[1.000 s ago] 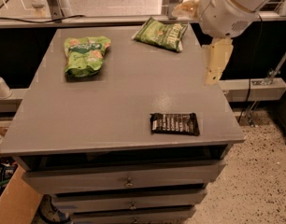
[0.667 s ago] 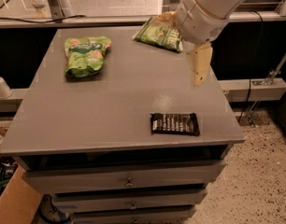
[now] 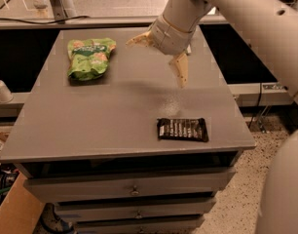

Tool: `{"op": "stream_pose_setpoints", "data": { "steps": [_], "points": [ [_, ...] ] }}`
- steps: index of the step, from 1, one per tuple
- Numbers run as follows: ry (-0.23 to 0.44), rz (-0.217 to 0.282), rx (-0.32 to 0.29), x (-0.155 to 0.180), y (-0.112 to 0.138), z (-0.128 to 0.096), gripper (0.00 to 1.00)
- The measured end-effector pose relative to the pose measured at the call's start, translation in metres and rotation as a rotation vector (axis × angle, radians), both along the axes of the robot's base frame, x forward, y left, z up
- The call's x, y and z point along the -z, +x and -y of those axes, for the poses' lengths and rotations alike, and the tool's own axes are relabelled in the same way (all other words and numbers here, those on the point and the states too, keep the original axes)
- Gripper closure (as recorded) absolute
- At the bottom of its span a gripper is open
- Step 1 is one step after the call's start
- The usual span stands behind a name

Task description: Move green rice chip bag near rxbar chocolate

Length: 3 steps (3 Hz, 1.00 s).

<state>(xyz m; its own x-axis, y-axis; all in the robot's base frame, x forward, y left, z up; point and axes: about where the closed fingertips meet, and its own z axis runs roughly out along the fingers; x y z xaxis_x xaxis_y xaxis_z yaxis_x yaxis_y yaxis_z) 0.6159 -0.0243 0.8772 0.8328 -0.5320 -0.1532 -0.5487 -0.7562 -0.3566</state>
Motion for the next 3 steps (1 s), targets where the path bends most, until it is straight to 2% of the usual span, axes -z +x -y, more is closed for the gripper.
{"op": "stream_pose_setpoints", "data": {
  "steps": [1,2,3],
  "points": [
    [0.039,-0.014,-0.153,0.022,0.017,-0.039,0.0],
    [0.112,-0.031,-0.263,0.03,0.018,-0.081,0.0],
    [0.179,-0.024,-0.319,0.025,0.01,-0.115,0.0]
  ]
}}
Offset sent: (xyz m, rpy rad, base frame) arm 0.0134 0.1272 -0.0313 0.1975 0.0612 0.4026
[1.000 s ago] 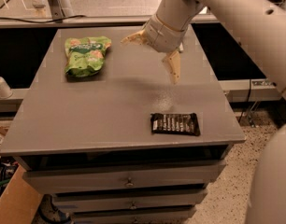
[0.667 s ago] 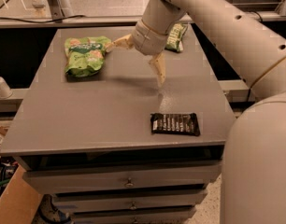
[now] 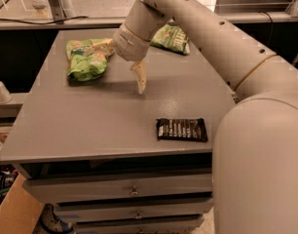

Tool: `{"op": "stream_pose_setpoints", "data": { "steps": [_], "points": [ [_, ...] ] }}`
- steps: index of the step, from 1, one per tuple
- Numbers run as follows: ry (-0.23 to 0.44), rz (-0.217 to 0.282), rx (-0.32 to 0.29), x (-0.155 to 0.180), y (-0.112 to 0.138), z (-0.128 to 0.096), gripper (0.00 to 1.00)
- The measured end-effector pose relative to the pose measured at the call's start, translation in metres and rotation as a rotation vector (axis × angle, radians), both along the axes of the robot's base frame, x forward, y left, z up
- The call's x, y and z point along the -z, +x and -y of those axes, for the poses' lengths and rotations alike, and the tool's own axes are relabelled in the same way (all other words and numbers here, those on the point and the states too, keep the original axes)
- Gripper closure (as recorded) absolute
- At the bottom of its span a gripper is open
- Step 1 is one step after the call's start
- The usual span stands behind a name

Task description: Move green rice chip bag near rxbar chocolate

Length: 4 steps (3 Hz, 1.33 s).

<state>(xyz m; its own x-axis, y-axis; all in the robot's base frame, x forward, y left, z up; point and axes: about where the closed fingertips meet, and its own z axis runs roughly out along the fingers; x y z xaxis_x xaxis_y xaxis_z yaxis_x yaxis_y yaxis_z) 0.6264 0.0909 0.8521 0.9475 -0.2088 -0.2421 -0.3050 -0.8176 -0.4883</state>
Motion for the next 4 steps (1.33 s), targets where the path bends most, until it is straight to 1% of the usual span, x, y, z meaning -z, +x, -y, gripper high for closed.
{"op": "stream_pose_setpoints", "data": {
  "steps": [1,2,3,4],
  "points": [
    [0.005,0.0,-0.003,0.0,-0.001,-0.003,0.0],
    [-0.033,0.044,0.027,-0.005,0.001,0.013,0.0],
    [-0.05,0.142,0.097,-0.025,0.008,0.041,0.0],
    [0.004,0.275,0.152,-0.049,0.023,0.052,0.0]
  ]
}}
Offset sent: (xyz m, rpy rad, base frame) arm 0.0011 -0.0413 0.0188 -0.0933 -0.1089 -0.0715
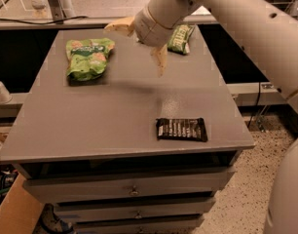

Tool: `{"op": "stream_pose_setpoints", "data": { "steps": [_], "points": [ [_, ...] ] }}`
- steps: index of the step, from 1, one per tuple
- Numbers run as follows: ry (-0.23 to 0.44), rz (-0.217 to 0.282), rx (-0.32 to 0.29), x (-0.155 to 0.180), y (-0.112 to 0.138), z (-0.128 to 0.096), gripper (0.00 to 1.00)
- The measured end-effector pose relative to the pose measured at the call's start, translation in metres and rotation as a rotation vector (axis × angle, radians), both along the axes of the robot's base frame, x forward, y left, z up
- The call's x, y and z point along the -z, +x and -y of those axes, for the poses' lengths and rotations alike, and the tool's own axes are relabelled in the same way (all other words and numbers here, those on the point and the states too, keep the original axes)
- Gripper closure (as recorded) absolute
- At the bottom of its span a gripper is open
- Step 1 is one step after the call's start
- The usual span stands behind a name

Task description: Move green rice chip bag near rxbar chocolate

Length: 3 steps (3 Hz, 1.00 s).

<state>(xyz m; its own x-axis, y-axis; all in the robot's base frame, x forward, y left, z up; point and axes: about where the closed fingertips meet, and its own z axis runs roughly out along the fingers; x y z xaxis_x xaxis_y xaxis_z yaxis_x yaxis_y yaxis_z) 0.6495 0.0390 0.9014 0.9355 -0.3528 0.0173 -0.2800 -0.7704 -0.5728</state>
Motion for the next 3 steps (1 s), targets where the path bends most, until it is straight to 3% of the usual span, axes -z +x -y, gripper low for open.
{"op": "stream_pose_setpoints", "data": {
  "steps": [1,3],
  "points": [
    [0.125,0.112,0.032,-0.016,0.025,-0.012,0.0],
    [0.317,0.231,0.114,-0.036,0.059,-0.029,0.0]
  ]
}}
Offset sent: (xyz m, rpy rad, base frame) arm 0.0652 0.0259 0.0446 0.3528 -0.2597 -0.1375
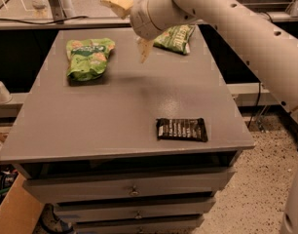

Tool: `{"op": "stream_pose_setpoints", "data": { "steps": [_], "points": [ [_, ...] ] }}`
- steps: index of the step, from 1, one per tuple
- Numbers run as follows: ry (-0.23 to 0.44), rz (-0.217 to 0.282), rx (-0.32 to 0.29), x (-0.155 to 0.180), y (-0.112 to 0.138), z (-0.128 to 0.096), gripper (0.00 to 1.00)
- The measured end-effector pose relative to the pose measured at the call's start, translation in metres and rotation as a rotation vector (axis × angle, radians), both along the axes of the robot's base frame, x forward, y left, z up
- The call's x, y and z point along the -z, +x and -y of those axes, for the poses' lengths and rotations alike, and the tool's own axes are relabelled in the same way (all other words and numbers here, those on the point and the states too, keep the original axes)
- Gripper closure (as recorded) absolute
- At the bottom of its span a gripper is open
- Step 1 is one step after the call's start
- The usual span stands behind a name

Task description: Move green rice chip bag near rxbar chocolate

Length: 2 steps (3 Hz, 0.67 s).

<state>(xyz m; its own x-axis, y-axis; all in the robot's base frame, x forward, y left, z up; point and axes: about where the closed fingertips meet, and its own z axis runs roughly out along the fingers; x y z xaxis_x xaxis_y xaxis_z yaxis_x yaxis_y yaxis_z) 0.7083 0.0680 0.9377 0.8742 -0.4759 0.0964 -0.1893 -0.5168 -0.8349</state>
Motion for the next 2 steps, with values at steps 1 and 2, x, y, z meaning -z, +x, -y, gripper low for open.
{"op": "stream_pose_setpoints", "data": {
  "steps": [1,2],
  "points": [
    [0.0,0.0,0.0,0.0001,0.0,-0.0001,0.0],
    [0.024,0.013,-0.015,-0.0072,0.0022,-0.0027,0.0]
  ]
}}
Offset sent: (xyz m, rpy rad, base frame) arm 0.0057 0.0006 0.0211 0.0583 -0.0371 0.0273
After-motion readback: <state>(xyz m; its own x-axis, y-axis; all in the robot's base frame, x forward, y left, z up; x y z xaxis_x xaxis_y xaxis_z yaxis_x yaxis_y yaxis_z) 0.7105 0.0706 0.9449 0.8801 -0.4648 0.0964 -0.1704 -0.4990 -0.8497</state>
